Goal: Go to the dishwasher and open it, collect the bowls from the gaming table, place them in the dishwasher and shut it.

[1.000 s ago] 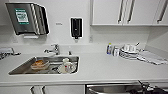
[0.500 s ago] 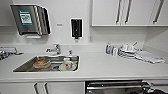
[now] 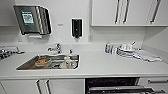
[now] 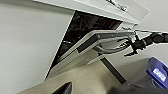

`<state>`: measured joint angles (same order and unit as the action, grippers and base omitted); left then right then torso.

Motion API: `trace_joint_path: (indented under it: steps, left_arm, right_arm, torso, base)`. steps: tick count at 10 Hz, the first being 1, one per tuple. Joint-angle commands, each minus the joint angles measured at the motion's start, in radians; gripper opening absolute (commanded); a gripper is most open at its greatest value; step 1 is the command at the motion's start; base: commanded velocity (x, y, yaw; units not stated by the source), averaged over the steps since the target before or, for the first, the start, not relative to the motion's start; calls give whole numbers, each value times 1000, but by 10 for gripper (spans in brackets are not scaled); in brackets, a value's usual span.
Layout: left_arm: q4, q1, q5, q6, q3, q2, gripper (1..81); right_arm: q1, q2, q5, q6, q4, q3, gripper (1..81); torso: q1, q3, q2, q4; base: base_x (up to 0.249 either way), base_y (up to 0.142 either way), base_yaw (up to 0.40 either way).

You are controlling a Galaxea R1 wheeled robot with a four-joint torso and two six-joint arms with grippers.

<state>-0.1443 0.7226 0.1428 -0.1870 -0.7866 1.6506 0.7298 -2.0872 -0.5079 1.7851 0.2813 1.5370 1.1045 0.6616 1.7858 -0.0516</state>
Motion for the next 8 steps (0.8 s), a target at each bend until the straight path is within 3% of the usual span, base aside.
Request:
trace_joint_path:
  steps: [1, 8]
  left_arm:
    - [0, -81, 11, 1, 23, -32, 811]
    - [-6, -70, 12, 1, 12, 5, 811]
  right_arm:
    - [16, 43, -141, 37, -24, 80, 811]
    - [96, 28, -58, 34, -22, 119, 811]
  torso:
    - [0, 0, 0, 0]
    - [0, 0, 0, 0]
  base:
    - [-76, 0, 0]
    - [-76, 0, 0]
